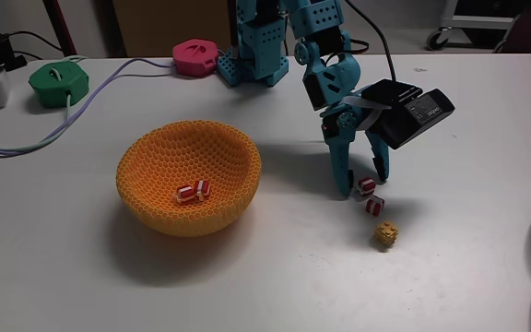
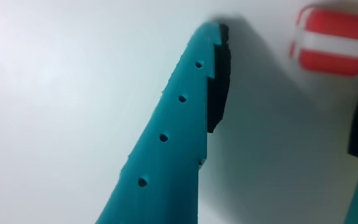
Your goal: Place cube pieces into the yellow basket
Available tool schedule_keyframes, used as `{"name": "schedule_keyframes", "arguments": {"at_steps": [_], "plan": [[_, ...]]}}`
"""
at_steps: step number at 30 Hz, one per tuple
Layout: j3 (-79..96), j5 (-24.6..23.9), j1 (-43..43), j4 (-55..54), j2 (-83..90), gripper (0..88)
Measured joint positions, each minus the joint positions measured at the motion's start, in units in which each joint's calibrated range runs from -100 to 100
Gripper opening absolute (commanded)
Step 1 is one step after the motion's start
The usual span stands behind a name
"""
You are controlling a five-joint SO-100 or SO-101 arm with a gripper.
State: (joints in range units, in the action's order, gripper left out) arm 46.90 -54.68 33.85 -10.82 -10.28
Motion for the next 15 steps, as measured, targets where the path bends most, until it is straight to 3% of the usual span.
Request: {"name": "schedule_keyframes", "arguments": {"at_steps": [2, 4, 5, 10, 15], "plan": [[-1.97, 0.78, -0.39, 0.0, -1.97, 21.8], [-3.94, 1.51, -0.97, 0.0, -3.84, 2.0], [-4.63, 1.42, -1.55, 0.0, -4.53, 0.0], [-6.01, 3.17, -3.58, 4.44, -4.03, 0.0], [-8.77, 12.5, -9.19, 22.52, 5.12, 0.0]]}}
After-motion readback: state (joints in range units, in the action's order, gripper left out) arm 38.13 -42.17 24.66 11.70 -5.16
